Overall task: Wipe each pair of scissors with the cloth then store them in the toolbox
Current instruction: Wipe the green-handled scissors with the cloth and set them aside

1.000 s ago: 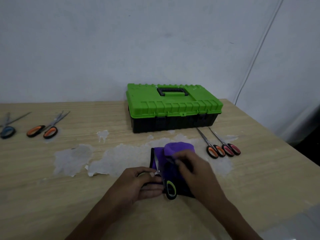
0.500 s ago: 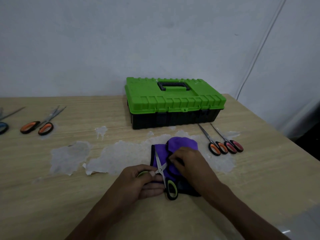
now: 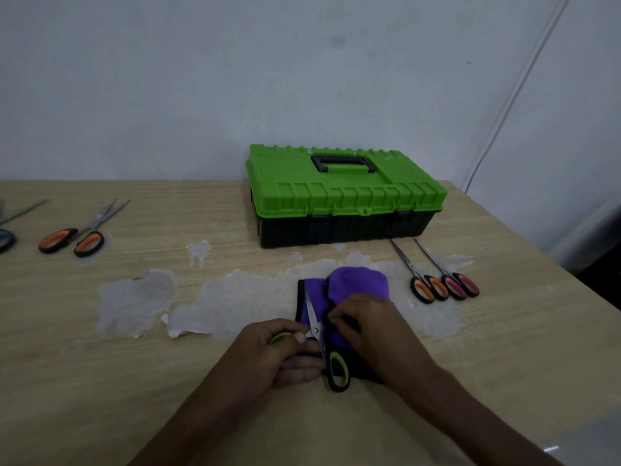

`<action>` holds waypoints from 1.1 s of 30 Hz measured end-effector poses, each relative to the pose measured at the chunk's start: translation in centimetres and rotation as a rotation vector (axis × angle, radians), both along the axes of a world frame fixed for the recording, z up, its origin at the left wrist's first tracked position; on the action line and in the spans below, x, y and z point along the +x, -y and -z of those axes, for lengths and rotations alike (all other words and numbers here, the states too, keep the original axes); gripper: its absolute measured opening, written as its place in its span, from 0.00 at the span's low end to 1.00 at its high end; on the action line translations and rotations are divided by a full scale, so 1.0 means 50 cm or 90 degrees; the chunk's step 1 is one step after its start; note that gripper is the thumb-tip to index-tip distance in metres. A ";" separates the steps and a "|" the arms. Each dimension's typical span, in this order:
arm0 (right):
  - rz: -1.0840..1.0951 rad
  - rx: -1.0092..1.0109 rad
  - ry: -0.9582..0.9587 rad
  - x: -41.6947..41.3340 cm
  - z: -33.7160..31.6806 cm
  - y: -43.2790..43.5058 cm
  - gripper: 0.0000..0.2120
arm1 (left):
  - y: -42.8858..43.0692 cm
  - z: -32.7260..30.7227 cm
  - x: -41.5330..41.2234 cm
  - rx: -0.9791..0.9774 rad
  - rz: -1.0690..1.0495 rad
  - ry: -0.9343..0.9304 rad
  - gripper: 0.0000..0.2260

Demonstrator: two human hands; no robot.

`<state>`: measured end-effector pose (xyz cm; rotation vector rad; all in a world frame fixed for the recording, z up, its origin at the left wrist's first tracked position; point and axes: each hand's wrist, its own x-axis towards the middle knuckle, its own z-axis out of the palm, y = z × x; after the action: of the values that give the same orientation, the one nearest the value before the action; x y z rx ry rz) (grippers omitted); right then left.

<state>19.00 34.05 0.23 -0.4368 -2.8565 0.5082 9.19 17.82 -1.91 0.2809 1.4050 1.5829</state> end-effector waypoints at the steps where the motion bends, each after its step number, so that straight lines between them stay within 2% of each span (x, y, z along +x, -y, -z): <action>1: 0.026 0.008 0.005 -0.004 -0.004 -0.015 0.09 | 0.000 0.001 -0.001 0.002 0.002 0.002 0.07; 3: 0.040 0.028 0.011 -0.014 0.000 -0.021 0.10 | 0.000 -0.001 -0.001 0.005 -0.001 0.001 0.08; 7: -0.038 0.019 0.017 -0.001 0.009 0.025 0.09 | -0.001 -0.002 0.001 -0.004 -0.008 -0.009 0.08; 12: 0.057 0.052 0.030 -0.018 -0.001 -0.037 0.11 | 0.002 -0.007 0.002 0.003 -0.001 -0.009 0.08; 16: -0.055 0.051 0.024 0.002 0.011 0.031 0.10 | -0.001 -0.007 0.003 -0.003 -0.019 0.003 0.08; 21: -0.013 0.074 0.011 0.003 0.010 -0.036 0.12 | 0.001 -0.009 0.004 -0.003 -0.004 -0.003 0.08; 26: -0.160 0.068 0.001 0.020 0.014 -0.003 0.11 | -0.002 -0.009 0.004 -0.011 -0.013 0.000 0.08; 30: -0.106 0.102 -0.031 0.008 0.011 -0.062 0.13 | -0.001 -0.010 0.006 -0.015 -0.014 -0.002 0.08; 33: -0.165 0.083 0.001 0.020 0.013 -0.033 0.13 | 0.000 -0.014 0.005 -0.012 -0.012 0.011 0.08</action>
<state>19.98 35.70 -0.44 -0.0439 -2.9416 0.3602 9.42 17.81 -1.24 0.2428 1.4120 1.5842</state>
